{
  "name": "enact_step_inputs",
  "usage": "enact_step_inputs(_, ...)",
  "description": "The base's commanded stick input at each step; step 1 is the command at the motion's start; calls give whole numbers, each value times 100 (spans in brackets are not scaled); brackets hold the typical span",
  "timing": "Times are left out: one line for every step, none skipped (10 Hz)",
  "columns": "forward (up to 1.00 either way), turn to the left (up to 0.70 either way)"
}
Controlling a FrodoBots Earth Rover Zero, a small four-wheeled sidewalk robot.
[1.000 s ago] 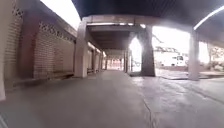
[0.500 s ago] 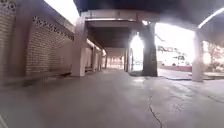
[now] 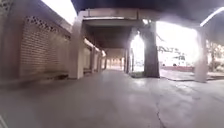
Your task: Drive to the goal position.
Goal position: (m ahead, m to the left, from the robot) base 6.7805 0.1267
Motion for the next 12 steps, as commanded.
enact_step_inputs(70,0)
enact_step_inputs(70,0)
enact_step_inputs(70,0)
enact_step_inputs(70,0)
enact_step_inputs(70,0)
enact_step_inputs(70,0)
enact_step_inputs(70,0)
enact_step_inputs(70,0)
enact_step_inputs(70,0)
enact_step_inputs(70,0)
enact_step_inputs(70,0)
enact_step_inputs(70,0)
